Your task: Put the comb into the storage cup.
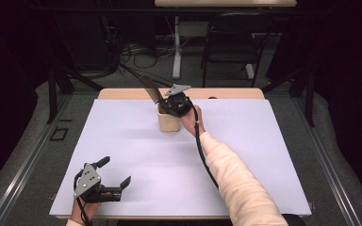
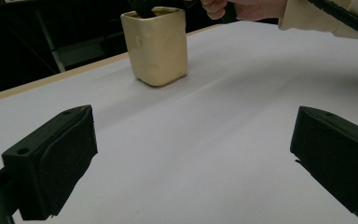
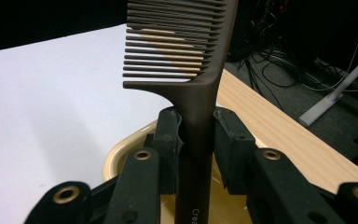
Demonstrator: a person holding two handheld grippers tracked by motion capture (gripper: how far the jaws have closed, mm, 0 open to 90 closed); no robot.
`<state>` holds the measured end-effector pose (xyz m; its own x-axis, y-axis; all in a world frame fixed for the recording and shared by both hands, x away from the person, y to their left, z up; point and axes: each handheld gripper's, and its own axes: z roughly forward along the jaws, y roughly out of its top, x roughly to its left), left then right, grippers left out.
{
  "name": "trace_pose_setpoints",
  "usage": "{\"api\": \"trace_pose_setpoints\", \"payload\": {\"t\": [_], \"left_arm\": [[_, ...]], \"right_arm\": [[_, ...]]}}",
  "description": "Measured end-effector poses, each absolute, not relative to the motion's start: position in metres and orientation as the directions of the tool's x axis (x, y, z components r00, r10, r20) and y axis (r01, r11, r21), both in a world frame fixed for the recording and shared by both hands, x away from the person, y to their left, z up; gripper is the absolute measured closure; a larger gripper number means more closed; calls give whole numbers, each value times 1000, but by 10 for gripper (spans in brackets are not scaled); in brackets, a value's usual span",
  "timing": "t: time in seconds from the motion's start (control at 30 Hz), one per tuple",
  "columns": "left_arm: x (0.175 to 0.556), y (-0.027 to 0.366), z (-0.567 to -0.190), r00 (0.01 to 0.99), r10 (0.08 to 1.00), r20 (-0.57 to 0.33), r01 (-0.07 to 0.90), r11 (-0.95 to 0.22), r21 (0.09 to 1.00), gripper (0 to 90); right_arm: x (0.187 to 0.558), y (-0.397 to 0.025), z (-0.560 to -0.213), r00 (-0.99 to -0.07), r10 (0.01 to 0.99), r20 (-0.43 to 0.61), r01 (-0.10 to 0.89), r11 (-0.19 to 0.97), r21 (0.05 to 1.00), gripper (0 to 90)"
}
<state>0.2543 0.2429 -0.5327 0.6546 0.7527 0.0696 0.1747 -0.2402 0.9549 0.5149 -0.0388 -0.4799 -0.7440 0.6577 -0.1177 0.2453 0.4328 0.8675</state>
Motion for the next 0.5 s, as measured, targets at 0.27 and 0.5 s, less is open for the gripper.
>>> {"api": "trace_pose_setpoints", "payload": {"t": [0.27, 0.5], "left_arm": [[254, 243, -533, 655, 753, 70, 174, -241, 955, 6], [254, 243, -533, 655, 752, 73, 173, -244, 954, 6]], "right_arm": [[513, -41, -477, -736, 664, -134, 254, 453, 855, 542], [509, -57, -465, -744, 666, -53, 304, 409, 860, 288]]}}
